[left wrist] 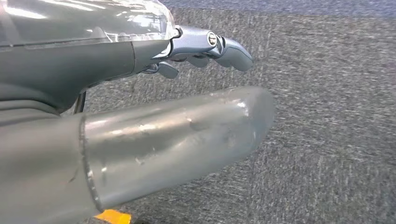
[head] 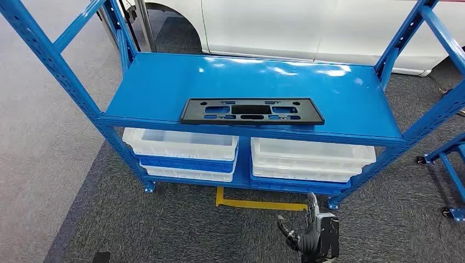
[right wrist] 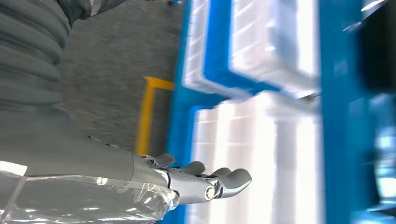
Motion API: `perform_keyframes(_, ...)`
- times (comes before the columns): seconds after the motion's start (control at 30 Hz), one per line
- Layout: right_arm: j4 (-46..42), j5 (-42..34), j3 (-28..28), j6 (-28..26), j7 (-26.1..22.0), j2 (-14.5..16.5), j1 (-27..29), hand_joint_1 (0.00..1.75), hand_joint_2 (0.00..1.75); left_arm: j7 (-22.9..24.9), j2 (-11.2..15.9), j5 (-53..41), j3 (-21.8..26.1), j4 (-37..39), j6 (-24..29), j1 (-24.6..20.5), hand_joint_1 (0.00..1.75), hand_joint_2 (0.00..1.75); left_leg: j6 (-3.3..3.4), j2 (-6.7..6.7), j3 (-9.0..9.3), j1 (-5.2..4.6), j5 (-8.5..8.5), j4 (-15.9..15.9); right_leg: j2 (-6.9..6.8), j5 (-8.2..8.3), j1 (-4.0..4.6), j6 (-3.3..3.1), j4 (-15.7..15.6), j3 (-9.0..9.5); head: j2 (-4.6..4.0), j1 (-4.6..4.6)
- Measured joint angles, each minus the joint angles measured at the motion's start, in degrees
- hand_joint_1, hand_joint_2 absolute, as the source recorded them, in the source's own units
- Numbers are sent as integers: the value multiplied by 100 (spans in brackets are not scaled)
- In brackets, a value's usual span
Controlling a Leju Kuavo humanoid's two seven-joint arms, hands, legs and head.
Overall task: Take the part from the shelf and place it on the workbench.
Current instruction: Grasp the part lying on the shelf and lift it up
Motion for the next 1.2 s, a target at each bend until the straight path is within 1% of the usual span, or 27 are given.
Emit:
perform_keyframes(0.03,-76,54,29,-23,-16,10,5,0,175,-24,0,-28,30,1,-5,-5,0,0,7,0,0,-2,3,-5,0,6,-1,9,-11,4,0,0)
perform_keyframes(0.1,-306,217,117,-102,-65,32,21,0,87,-94,-2,-114,116,10,-24,-25,0,0,46,8,35,23,41,-82,-4,-1,7,31,-11,19,0,1)
perform_keyframes(0.17,-600,431,236,-211,-114,47,36,0,0,-172,-9,-235,231,36,-68,-50,0,0,96,26,90,60,93,-186,-15,-167,21,42,238,-87,0,4)
perform_keyframes(0.2,-735,536,297,-265,-131,49,46,0,0,-203,-14,-298,294,54,-96,-60,0,0,110,37,106,69,103,-210,-20,-325,20,42,528,-230,0,5)
perform_keyframes(0.27,-986,741,419,-392,-141,49,80,0,0,-236,-21,-424,421,88,-160,-76,0,0,123,47,111,69,94,-213,-21,-626,23,47,1254,-622,0,4)
perform_keyframes(0.3,-1099,842,478,-462,-123,49,104,0,0,-234,-28,-494,487,105,-197,-79,0,0,119,48,118,70,82,-210,-22,-650,18,53,1474,-756,0,4)
perform_keyframes(0.33,-1220,957,545,-547,-84,48,124,0,0,-203,-37,-575,553,121,-244,-81,0,0,107,45,134,74,66,-206,-24,-556,10,57,1487,-791,0,4)
perform_keyframes(0.37,-1335,1075,616,-627,-31,48,138,0,0,-151,-49,-659,616,136,-292,-79,0,0,85,41,159,80,43,-199,-27,-359,0,58,1276,-713,0,4)
perform_keyframes(0.4,-1443,1185,694,-697,26,46,146,0,0,-78,-62,-743,669,152,-335,-77,0,0,56,38,188,89,13,-184,-36,-120,-9,54,907,-556,0,5)
perform_keyframes(0.43,-1536,1276,778,-753,72,42,149,0,0,-2,-71,-813,718,166,-369,-76,0,0,18,36,204,86,-23,-162,-44,40,-3,44,557,-397,0,5)
perform_keyframes(0.47,-1613,1352,860,-798,102,34,153,0,0,59,-77,-861,757,176,-388,-74,0,0,-24,25,204,81,-56,-137,-46,127,6,18,298,-276,0,3)
perform_keyframes(0.5,-1681,1468,944,-868,135,23,162,0,0,109,-81,-892,792,185,-398,-76,0,0,-63,18,198,76,-79,-119,-48,140,23,-13,162,-217,0,3)
perform_keyframes(0.57,-1774,1819,1094,-1095,228,-3,184,0,0,163,-91,-919,851,195,-406,-82,0,0,-130,3,188,81,-91,-116,-45,95,54,-97,135,-210,0,-1)
perform_keyframes(0.63,-1837,2161,1220,-1306,340,-23,191,0,0,186,-101,-937,904,200,-410,-84,0,0,-181,1,176,105,-156,-53,-74,92,52,-180,103,-194,0,-1)
perform_keyframes(0.67,-1863,2254,1277,-1367,386,-29,188,0,0,190,-101,-944,925,201,-411,-83,0,0,-199,-1,107,110,-259,108,-98,90,45,-219,84,-177,0,-1)
perform_keyframes(0.7,-1886,2310,1329,-1412,428,-35,187,0,0,192,-98,-950,944,201,-411,-83,0,0,-214,-2,-28,115,-415,393,-128,82,44,-254,70,-158,0,-3)
perform_keyframes(0.77,-1902,2364,1407,-1503,492,-48,187,0,0,200,-90,-957,968,202,-413,-78,0,0,-230,-3,-432,114,-733,1168,-178,55,70,-300,68,-132,0,-3)
perform_keyframes(0.8,-1903,2364,1431,-1549,515,-54,188,0,0,205,-87,-962,982,202,-414,-70,0,0,-230,-3,-597,114,-792,1447,-193,42,84,-315,69,-119,0,-3)
perform_keyframes(0.83,-1907,2347,1451,-1597,539,-60,190,0,0,209,-85,-972,1001,203,-414,-59,0,0,-220,-3,-667,113,-725,1516,-199,28,97,-322,72,-103,0,-2)
perform_keyframes(0.87,-1915,2329,1468,-1647,565,-64,191,0,0,209,-83,-984,1023,203,-415,-47,0,0,-201,-2,-625,109,-547,1355,-199,12,105,-323,73,-80,0,-2)
perform_keyframes(0.93,-1932,2390,1509,-1767,672,-78,192,0,0,200,-65,-1022,1066,203,-418,-37,0,0,-133,9,-325,88,-96,629,-198,-22,113,-310,71,-27,0,-1)
perform_keyframes(0.97,-1938,2491,1532,-1835,749,-87,191,0,0,193,-53,-1041,1077,203,-422,-40,0,0,-101,16,-186,66,37,305,-195,-34,120,-292,75,-16,0,-1)
perform_keyframes(1.0,-1943,2642,1557,-1909,854,-95,190,0,44,186,-40,-1062,1083,203,-426,-45,0,0,-77,21,-103,45,91,103,-195,-36,124,-268,77,-20,0,-1)
perform_keyframes(1.07,-1950,3082,1606,-2056,1128,-112,185,0,131,184,-17,-1105,1098,203,-432,-50,0,0,-54,13,-75,13,79,-11,-196,-20,128,-207,60,-34,0,-2)
perform_keyframes(1.1,-1951,3403,1628,-2143,1311,-122,180,0,175,193,-8,-1132,1108,203,-433,-49,0,0,-34,3,-64,29,89,-43,-200,-20,130,-172,43,-28,0,-1)
perform_keyframes(1.17,-1933,4423,1661,-2356,1806,-150,163,0,175,221,1,-1209,1122,203,-448,-49,0,0,24,-12,-20,60,128,-130,-162,-128,130,-111,158,-58,0,1)
perform_keyframes(1.2,-1909,5076,1668,-2458,2108,-166,153,0,175,239,2,-1260,1124,203,-463,-57,0,0,51,-16,1,76,145,-166,-132,-262,129,-89,369,-151,0,2)
